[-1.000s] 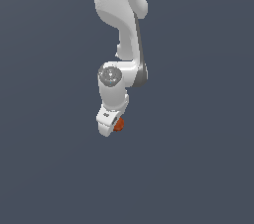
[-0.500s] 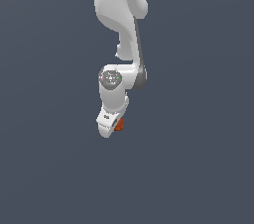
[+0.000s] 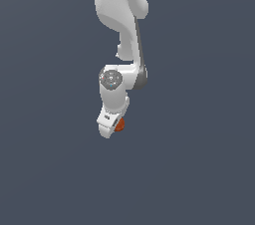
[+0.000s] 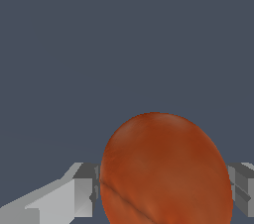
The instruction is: Pick up the object and move it to a goal position.
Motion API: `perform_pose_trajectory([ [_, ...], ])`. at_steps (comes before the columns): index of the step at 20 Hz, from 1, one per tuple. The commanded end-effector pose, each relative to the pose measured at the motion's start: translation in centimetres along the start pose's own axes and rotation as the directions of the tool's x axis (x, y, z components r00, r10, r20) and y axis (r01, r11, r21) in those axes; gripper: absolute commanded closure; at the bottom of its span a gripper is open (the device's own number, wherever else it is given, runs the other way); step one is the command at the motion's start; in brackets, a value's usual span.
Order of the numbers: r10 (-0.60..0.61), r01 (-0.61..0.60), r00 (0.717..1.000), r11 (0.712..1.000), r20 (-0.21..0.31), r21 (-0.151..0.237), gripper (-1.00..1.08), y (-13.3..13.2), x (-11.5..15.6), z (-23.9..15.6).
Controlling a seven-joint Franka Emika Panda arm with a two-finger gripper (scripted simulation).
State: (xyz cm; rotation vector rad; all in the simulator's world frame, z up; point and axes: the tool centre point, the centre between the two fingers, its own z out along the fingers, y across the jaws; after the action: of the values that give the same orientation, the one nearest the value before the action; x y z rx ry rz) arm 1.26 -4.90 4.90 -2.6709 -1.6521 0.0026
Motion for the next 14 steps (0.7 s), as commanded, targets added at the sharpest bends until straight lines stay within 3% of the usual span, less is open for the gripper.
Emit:
perform_pose_trajectory([
  [1, 0.0, 0.0, 1.0, 1.0, -0.001, -0.003, 1.08, 0.1, 0.1, -0.6],
  [7, -0.001, 0.001, 1.0, 1.0, -0.001, -0.003, 1.08, 0.0, 0.3, -3.7],
  [14, -0.001, 0.001, 1.0, 1.0, -0.001, -0.002, 1.08, -0.2, 0.9, -10.2],
])
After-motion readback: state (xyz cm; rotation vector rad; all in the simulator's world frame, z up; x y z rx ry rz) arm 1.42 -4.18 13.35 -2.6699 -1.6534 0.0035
